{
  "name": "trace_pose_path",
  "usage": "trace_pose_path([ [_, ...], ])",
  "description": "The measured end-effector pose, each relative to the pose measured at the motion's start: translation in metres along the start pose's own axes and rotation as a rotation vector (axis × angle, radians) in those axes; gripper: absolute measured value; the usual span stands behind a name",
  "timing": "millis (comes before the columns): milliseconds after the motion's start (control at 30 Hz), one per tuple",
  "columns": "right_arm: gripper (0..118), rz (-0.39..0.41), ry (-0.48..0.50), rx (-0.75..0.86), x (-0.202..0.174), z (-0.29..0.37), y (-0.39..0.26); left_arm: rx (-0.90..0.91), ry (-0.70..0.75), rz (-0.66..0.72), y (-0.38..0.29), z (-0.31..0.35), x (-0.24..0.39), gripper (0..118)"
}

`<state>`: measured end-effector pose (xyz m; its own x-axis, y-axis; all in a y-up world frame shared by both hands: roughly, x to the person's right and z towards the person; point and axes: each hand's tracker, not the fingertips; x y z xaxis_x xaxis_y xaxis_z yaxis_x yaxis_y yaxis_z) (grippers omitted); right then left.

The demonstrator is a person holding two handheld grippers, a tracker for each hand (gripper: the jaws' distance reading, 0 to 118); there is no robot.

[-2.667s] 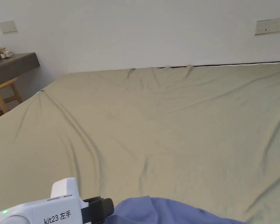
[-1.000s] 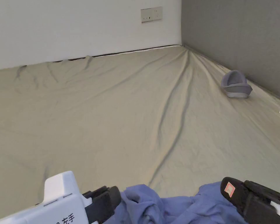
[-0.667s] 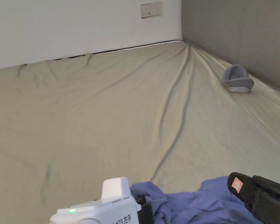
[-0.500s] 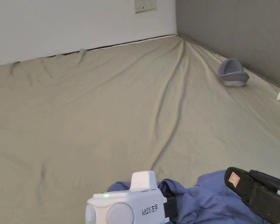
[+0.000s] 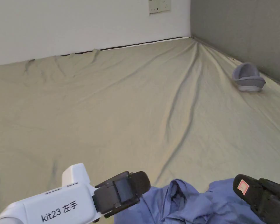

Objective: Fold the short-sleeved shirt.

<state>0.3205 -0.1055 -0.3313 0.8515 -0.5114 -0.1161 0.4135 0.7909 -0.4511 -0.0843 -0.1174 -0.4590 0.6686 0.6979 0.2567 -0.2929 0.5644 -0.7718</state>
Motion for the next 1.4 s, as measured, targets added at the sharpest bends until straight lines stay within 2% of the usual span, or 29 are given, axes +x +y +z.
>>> trace_pose_path([
  [33,0,-0.004,0.004,-0.001,0.000,-0.001,-0.001,-0.024,0.032,0.015,0.003,0.004,-0.014,117],
  [133,0,-0.013,0.014,-0.010,-0.001,-0.004,-0.003,-0.162,0.130,0.185,-0.001,0.001,-0.052,117],
  [300,0,0.005,0.019,-0.024,-0.007,-0.007,-0.003,-0.252,0.005,0.374,-0.021,-0.029,-0.092,113],
  [400,0,0.015,0.020,-0.032,-0.008,-0.007,-0.002,-0.237,-0.141,0.368,-0.022,-0.043,-0.090,113],
  [467,0,0.009,0.023,-0.034,-0.007,-0.008,-0.002,-0.285,-0.200,0.393,-0.020,-0.063,-0.089,113],
  [500,0,0.003,0.024,-0.034,-0.005,-0.008,-0.002,-0.316,-0.174,0.407,-0.022,-0.070,-0.089,113],
  [567,0,-0.009,0.022,-0.039,-0.005,-0.010,-0.003,-0.331,-0.279,0.398,-0.022,-0.084,-0.082,114],
  [633,0,-0.006,0.015,-0.055,-0.004,-0.012,-0.003,-0.417,-0.266,0.353,-0.027,-0.097,-0.074,115],
  [767,0,0.011,-0.007,-0.078,0.000,-0.017,-0.006,-0.390,-0.279,0.256,-0.031,-0.093,-0.066,112],
  [800,0,0.007,-0.008,-0.082,0.002,-0.018,-0.007,-0.396,-0.266,0.270,-0.030,-0.092,-0.066,105],
  [833,0,-0.005,-0.010,-0.089,0.004,-0.020,-0.007,-0.397,-0.182,0.308,-0.026,-0.087,-0.066,82],
  [900,0,-0.006,-0.014,-0.095,0.006,-0.022,-0.008,-0.434,-0.036,0.373,-0.015,-0.083,-0.070,20],
  [933,0,-0.005,-0.017,-0.097,0.007,-0.023,-0.009,-0.402,-0.006,0.344,-0.014,-0.083,-0.074,17],
  [1067,0,-0.006,-0.027,-0.106,0.007,-0.023,-0.008,-0.343,-0.113,0.343,-0.018,-0.076,-0.072,17],
  [1133,0,-0.008,-0.033,-0.113,0.008,-0.023,-0.006,-0.260,-0.156,0.297,-0.016,-0.066,-0.065,17],
  [1267,0,0.008,-0.040,-0.117,0.006,-0.028,-0.001,-0.092,-0.283,0.388,0.002,-0.034,-0.075,17],
  [1300,0,0.009,-0.038,-0.118,0.005,-0.030,0.000,-0.084,-0.282,0.355,0.007,-0.027,-0.077,17],
  [1400,0,0.018,-0.021,-0.124,0.002,-0.039,0.001,-0.034,-0.120,0.292,0.028,0.017,-0.088,17],
])
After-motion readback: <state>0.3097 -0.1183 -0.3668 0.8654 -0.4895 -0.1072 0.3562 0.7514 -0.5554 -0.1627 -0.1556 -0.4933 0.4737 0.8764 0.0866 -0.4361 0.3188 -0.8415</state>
